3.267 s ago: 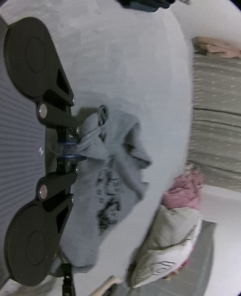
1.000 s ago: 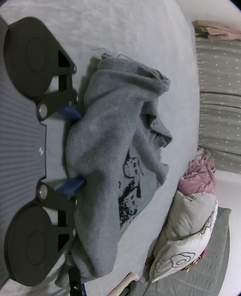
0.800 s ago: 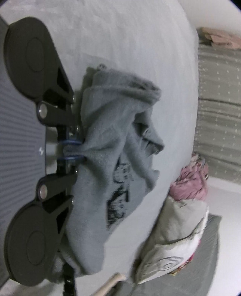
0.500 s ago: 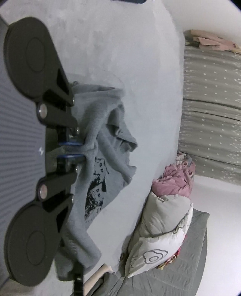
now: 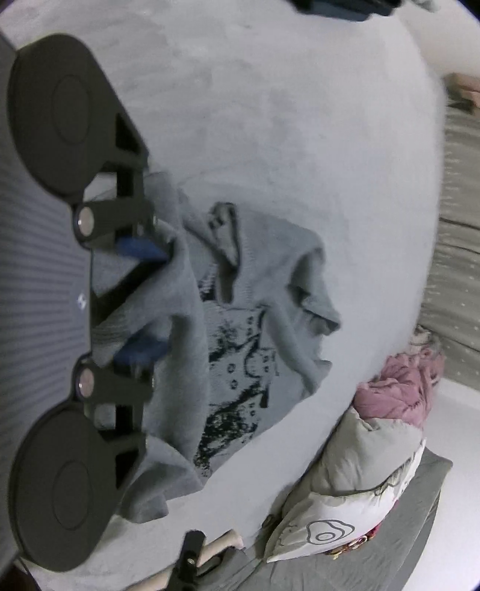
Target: Fold clothes
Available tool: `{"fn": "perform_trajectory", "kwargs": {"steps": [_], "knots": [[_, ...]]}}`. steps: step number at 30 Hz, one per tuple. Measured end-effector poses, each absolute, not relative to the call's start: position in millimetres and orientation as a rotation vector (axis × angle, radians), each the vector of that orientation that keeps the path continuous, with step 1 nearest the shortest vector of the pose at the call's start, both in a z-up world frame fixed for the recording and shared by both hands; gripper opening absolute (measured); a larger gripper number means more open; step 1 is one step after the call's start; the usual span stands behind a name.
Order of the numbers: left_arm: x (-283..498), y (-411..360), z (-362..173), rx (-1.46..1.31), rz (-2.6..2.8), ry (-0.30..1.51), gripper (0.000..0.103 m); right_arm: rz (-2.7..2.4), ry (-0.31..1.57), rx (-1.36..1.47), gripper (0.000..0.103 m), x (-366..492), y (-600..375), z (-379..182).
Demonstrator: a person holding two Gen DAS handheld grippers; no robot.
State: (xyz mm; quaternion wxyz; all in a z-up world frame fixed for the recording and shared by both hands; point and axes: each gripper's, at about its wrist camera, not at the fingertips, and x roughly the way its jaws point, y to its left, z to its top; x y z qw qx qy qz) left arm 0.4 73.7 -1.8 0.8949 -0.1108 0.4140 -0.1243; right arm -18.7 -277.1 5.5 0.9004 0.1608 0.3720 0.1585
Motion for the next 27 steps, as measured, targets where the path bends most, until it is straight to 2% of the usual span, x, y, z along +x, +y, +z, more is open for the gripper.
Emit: {"fn": "perform_trajectory", "kwargs": {"steps": [8, 15, 27], "knots": [[-16, 74, -23, -0.153, -0.321, 0.898, 0.066, 0.444, 0.843, 0.187, 0.036, -47, -254, -11], [-28, 80, -32, -0.046, -0.285, 0.865, 0.066, 0.521, 0.868, 0.07, 0.048, -58, -234, -20], [-33, 68, -32, -0.022, -0.403, 0.861, 0.064, 0.505, 0.884, -0.067, 0.048, -52, -212, -39]]}}
